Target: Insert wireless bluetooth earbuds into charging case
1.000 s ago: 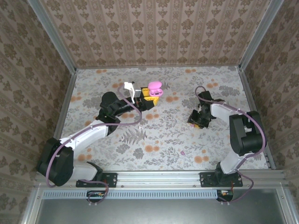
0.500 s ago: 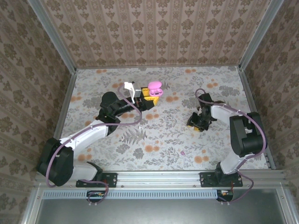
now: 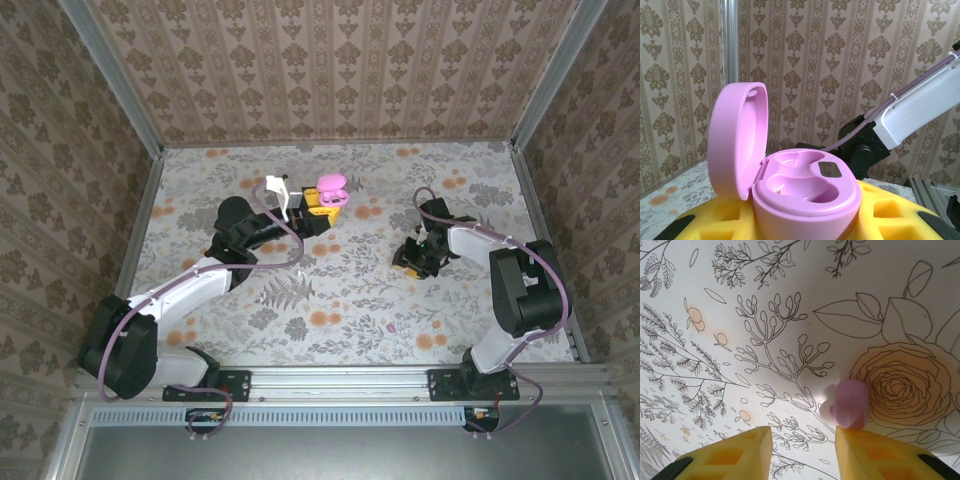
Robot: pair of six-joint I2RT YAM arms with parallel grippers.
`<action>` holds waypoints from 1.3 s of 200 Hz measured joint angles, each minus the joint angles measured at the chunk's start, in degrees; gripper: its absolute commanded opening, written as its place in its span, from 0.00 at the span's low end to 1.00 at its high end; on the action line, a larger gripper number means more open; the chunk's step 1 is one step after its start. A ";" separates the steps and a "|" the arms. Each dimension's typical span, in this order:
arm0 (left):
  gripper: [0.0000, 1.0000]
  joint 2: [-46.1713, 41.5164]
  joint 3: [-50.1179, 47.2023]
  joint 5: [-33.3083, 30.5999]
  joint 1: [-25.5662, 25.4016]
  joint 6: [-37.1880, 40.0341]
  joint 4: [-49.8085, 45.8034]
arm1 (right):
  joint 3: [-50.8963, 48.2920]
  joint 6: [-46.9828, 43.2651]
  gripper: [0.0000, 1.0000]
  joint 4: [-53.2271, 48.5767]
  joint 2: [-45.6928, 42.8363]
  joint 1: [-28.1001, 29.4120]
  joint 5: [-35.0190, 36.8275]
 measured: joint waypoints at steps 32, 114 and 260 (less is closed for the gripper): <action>0.26 -0.02 0.00 0.00 -0.02 0.20 -0.11 | 0.37 -0.55 0.39 -2.49 -0.46 0.04 1.01; 0.26 -0.22 0.02 0.00 0.00 0.39 -0.15 | 1.29 -2.23 0.33 -4.33 -2.10 -3.52 2.89; 0.26 -0.22 0.02 -0.02 0.00 0.39 -0.20 | 4.28 -3.56 0.27 -3.85 4.07 -3.50 2.89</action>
